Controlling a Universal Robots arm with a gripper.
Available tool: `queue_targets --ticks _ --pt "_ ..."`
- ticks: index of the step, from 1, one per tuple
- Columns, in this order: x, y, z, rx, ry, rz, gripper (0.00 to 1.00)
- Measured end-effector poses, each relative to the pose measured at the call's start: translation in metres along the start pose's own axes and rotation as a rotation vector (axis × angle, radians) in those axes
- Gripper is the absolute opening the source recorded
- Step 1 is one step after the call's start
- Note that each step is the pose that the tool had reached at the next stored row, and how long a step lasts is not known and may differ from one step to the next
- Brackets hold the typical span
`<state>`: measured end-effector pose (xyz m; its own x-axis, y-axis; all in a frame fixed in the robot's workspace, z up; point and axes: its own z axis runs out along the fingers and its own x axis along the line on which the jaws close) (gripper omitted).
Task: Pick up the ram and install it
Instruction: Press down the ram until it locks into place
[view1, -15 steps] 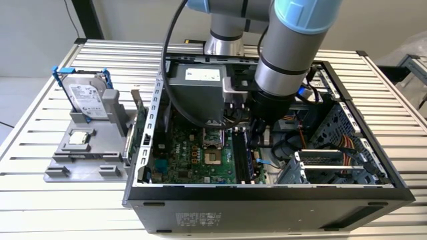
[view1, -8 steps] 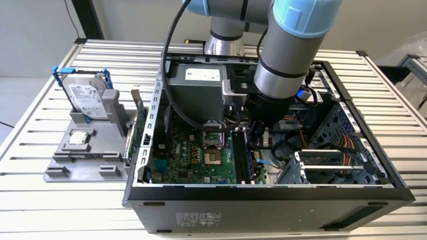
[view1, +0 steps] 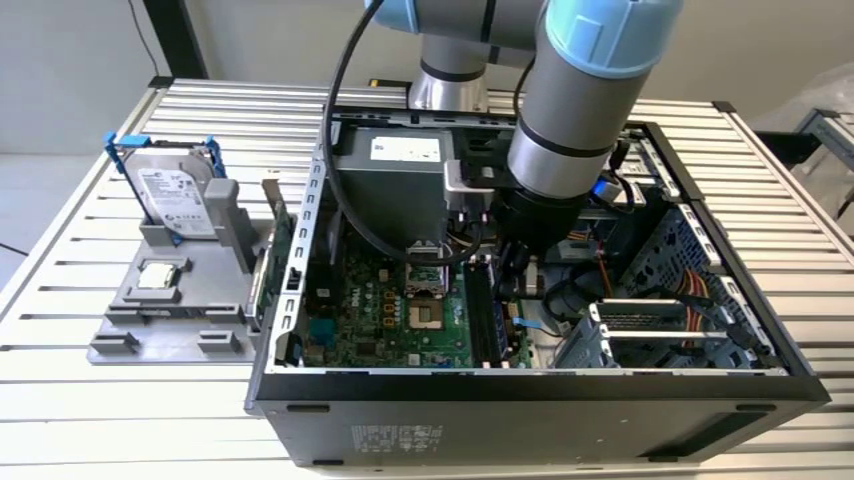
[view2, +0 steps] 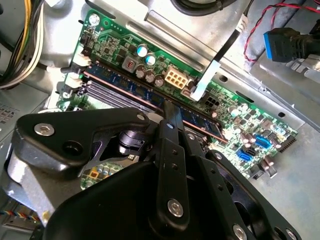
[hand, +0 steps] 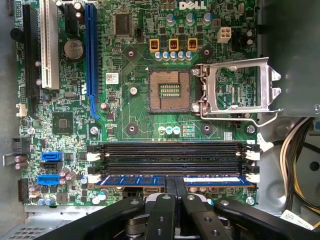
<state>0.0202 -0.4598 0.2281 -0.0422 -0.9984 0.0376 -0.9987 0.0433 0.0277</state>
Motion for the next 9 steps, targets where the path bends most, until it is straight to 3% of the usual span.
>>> queue_targets --ticks 9 --pt "-0.0001 -0.0001 0.0040 -0.0001 0.0006 0.000 0.00"
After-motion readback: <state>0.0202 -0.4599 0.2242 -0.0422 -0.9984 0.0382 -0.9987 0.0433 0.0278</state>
